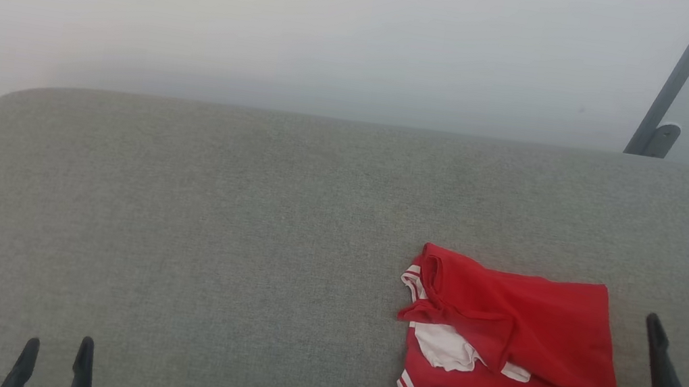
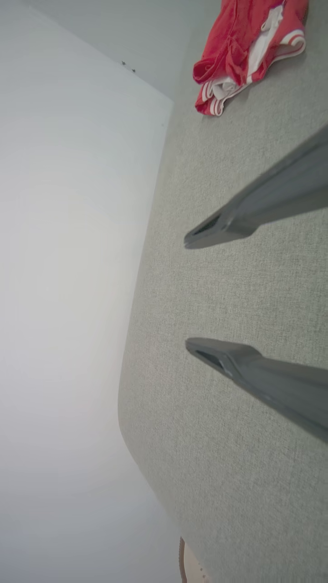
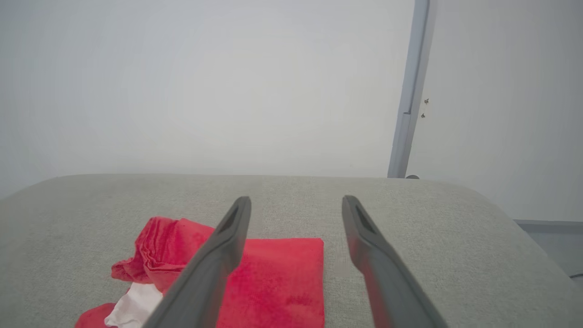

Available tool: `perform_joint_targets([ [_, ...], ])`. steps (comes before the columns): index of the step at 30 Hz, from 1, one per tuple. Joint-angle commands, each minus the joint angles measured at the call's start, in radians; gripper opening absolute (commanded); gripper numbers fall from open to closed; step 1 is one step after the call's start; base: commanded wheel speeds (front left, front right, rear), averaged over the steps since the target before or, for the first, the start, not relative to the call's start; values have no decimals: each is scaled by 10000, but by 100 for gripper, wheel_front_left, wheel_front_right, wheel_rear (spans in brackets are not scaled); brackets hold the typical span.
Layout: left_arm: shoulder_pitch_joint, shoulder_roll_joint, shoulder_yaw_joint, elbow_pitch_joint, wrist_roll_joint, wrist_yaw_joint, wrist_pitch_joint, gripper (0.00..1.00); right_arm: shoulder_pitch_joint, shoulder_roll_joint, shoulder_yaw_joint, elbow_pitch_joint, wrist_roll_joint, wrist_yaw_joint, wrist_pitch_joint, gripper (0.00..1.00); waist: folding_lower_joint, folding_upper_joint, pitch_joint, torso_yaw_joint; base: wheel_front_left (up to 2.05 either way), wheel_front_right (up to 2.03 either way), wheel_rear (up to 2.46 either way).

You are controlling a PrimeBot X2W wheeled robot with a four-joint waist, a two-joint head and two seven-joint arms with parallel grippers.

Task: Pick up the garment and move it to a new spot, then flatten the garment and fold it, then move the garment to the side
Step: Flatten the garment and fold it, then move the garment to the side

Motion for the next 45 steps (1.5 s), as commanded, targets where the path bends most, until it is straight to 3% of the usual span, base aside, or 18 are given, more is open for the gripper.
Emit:
perform_joint_targets([
  [1,54,-63,46,-64,102,-20,-45,100,115,91,-93,-138,-73,1,46,100,0,-1,3,3,0,0,0],
  [19,-563,-68,-217,42,49,-21,-43,100,100,472,-561,-451,46,0,1091,100,0,-1,309,139,0,0,0],
  [25,-1516,73,-532,117,-87,-21,-45,100,-855,10,-713,-366,-89,0,3172,100,0,-1,1187,275,0,0,0],
  [33,-2854,243,-853,316,-245,-21,-43,100,-2291,-864,-70,-39,11,-5,6933,100,0,-1,2450,328,0,0,0],
  [40,-3740,305,-1324,402,-310,-21,-45,100,-2939,-1443,372,81,583,-5,9195,100,0,-1,3354,550,0,0,0],
  [45,-4450,380,-1719,529,-325,-21,-45,100,-3300,-1630,442,209,878,-8,9965,100,0,-1,4033,696,0,0,0],
])
